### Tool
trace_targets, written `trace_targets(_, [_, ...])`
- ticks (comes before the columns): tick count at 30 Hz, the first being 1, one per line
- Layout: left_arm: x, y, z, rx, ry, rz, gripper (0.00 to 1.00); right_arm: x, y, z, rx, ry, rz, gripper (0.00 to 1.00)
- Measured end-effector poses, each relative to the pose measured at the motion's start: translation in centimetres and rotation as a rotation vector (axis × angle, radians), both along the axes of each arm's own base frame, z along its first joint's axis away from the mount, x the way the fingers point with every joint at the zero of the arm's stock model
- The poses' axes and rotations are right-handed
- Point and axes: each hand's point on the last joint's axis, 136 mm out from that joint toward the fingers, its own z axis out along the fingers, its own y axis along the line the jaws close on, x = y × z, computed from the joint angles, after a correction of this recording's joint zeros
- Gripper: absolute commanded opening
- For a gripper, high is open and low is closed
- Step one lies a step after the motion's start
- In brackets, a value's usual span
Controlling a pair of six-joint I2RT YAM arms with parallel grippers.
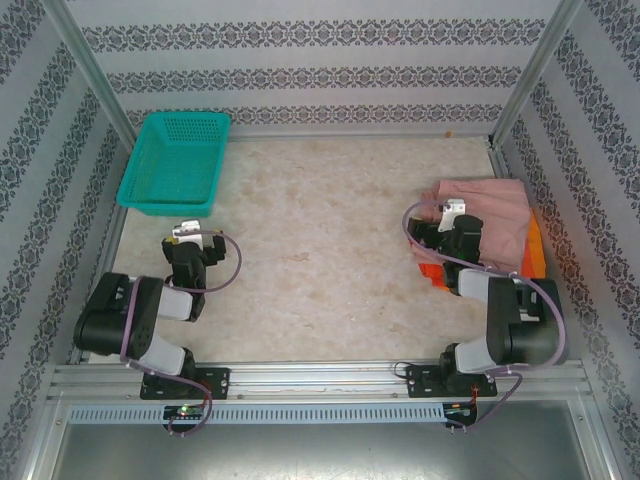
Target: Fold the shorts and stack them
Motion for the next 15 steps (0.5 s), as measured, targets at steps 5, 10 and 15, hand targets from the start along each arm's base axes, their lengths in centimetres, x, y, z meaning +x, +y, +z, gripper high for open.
trace_targets(5, [1.1,-0.1,-0.8,-0.012,0.024,-0.026,1.00,0.1,0.7,-0.7,-0.015,-0.029,0.024,0.98])
trace_targets(10, [3.6,-0.3,1.7,-0.019,-0.036,-0.043,1.00,0.4,0.6,0.0,-0.030,-0.061,0.004,0.98])
trace_targets(15, [3.5,-0.5,1.3,-0.022,-0.021,-0.052,1.00,0.5,0.6,0.0,-0.056,-0.064,-0.025,0.98])
